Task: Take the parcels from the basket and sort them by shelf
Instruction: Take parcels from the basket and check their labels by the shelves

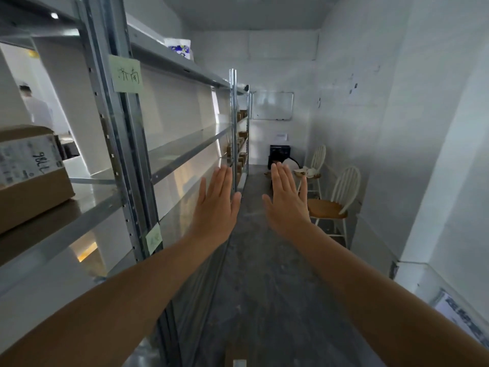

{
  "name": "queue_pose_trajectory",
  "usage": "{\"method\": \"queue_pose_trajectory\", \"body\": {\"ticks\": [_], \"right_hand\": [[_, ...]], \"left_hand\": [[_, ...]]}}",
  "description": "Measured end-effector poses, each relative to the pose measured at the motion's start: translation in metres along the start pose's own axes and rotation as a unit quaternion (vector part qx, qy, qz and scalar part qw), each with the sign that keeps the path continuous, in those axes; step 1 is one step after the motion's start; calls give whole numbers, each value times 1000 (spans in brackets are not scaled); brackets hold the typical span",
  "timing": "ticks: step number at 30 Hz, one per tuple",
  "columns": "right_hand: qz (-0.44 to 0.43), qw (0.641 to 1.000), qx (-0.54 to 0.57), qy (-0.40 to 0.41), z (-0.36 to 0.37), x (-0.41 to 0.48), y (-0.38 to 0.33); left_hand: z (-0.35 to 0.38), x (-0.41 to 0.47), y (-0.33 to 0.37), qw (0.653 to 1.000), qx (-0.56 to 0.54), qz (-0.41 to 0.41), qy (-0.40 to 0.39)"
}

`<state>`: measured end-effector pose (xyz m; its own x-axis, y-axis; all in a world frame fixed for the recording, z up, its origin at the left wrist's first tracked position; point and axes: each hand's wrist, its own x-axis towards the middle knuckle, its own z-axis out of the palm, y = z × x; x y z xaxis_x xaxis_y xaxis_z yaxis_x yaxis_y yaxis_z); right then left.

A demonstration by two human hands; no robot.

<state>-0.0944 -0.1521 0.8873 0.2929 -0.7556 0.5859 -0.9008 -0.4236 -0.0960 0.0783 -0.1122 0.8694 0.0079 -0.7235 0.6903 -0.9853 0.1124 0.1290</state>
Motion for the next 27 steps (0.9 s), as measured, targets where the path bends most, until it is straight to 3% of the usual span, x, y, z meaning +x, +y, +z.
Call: {"method": "queue_pose_trajectory", "body": {"ticks": [8,14,27], "right_hand": [[-21,999,6,-46,60,32,34],[-47,993,33,-107,150,49,70],[-63,940,104,-317,362,37,150]], "left_hand": [[40,18,-2,999,10,-28,-39],[123,22,-23,991,53,-73,-95],[306,-40,-42,944,41,-207,-253]]}}
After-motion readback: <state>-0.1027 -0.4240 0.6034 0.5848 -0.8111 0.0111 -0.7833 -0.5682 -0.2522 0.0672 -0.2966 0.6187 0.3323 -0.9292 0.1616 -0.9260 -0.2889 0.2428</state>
